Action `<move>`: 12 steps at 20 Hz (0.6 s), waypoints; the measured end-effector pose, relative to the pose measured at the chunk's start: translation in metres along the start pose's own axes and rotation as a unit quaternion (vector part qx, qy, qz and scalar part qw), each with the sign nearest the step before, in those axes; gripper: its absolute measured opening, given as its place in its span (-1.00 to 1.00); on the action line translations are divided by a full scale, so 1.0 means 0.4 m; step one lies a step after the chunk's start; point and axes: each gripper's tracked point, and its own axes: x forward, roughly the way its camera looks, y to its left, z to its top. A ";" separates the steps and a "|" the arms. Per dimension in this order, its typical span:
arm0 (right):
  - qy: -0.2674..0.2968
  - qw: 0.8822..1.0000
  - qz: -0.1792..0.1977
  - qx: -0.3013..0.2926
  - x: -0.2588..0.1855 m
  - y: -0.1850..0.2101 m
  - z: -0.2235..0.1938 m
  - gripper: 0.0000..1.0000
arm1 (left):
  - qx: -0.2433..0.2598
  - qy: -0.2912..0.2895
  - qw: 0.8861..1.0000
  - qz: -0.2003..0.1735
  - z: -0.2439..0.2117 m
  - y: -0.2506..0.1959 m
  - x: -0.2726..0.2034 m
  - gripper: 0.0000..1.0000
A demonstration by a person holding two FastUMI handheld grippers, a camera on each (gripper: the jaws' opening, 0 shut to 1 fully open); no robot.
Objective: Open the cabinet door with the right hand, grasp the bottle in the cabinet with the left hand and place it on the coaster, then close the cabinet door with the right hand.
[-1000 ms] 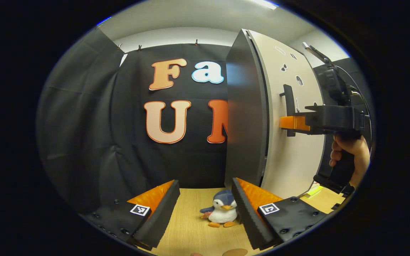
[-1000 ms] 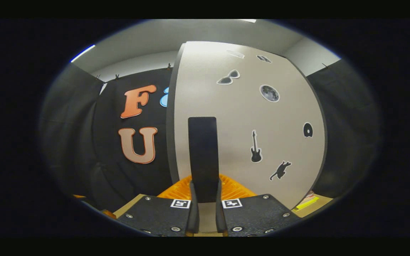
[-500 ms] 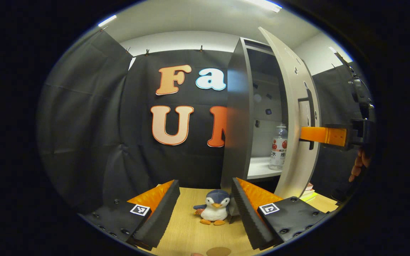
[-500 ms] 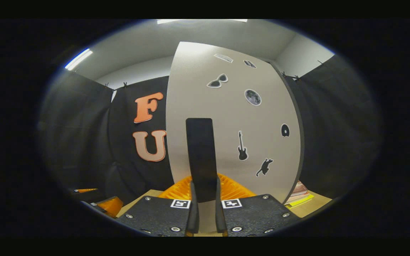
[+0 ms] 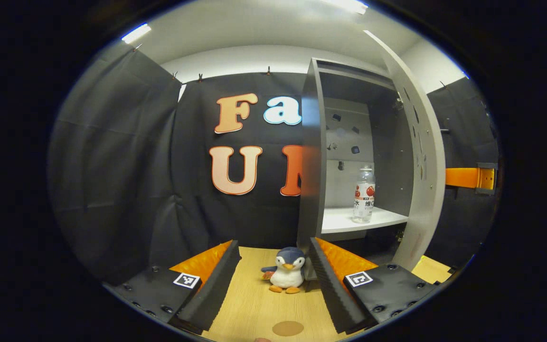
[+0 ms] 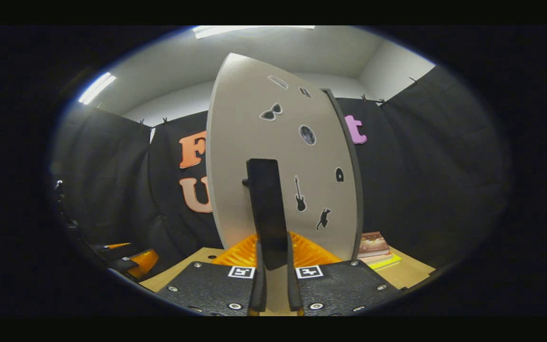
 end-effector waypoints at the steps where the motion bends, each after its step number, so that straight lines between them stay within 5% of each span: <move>1: 0.001 1.000 -0.007 0.003 -0.009 -0.014 0.002 -0.66 | 0.002 -0.003 1.000 -0.003 0.007 -0.013 -0.010 0.92; 6: 0.009 0.999 -0.042 0.011 -0.039 -0.080 0.007 -0.69 | -0.014 -0.006 0.999 -0.038 0.024 -0.116 -0.036 0.93; 8: 0.005 0.998 -0.065 0.003 -0.047 -0.110 0.009 -0.85 | -0.011 -0.010 0.999 -0.049 0.031 -0.147 -0.046 0.91; 12: 0.002 0.996 -0.091 -0.002 -0.077 -0.182 0.016 -0.75 | -0.010 -0.014 0.998 -0.065 0.037 -0.199 -0.055 0.91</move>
